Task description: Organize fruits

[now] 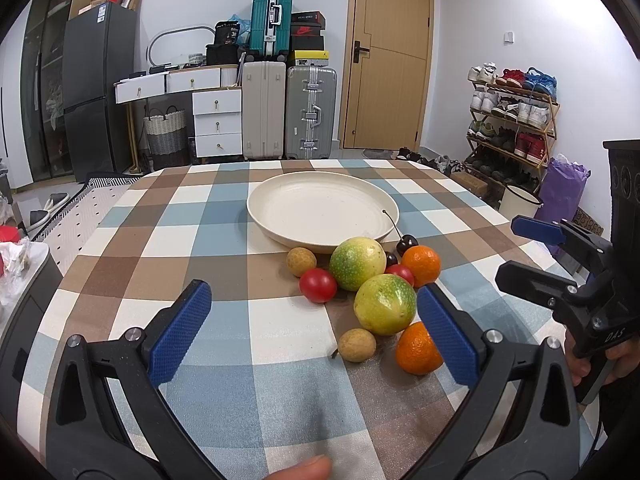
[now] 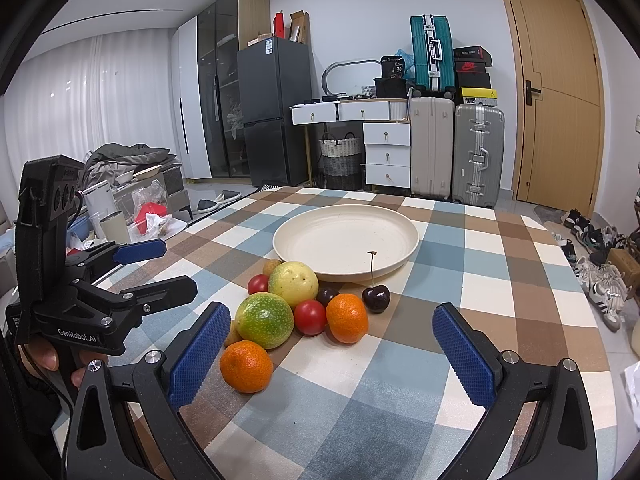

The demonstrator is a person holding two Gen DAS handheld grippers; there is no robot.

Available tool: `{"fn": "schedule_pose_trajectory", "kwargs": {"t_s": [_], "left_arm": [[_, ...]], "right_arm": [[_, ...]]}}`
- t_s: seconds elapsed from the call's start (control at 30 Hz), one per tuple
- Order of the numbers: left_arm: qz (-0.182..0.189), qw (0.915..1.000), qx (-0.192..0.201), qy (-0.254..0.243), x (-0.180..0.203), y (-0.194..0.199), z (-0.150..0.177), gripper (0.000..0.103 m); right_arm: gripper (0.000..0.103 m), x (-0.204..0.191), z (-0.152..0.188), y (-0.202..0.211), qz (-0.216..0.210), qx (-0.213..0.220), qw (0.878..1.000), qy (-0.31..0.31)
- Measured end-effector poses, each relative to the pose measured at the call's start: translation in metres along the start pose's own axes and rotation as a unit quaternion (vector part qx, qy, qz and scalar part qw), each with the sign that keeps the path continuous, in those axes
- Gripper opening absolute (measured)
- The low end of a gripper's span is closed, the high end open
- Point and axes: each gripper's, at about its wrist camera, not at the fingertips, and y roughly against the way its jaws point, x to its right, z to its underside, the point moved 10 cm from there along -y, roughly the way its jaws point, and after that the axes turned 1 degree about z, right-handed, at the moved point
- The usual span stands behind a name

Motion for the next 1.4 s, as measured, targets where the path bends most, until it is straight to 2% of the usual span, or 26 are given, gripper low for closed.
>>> {"fn": "schedule_pose_trajectory", "kwargs": {"t_s": [0.47,0.7,1.03,1.4], "left_arm": [[-0.003,1.0000,0.001,-0.003,-0.003,-0.002,0.000,0.103],[-0.007,0.9999,-0.003,-0.009,-0.005,-0.004,0.006,0.103],[0.000,0.9996,-0.026,-0.012,-0.007,-0.009,0.011,0.103],[-0.008,0.9965,-0.065,-0.053,0.001,-0.015,0.020,0.103]], "right_arm": [[0.103,0.001,0.000,0.000,0.003,-0.003,1.000,-0.003],[0.103,0.005,0.003,-0.009,0.007,-0.017,1.000,-0.005],[0.103,0.014,0.015,-0.012,0.027,-0.061,0.998,-0.014],[0.103,-0.004,0.028,-0.021,-0.015,-0.121,0.992,-0.018]]}}
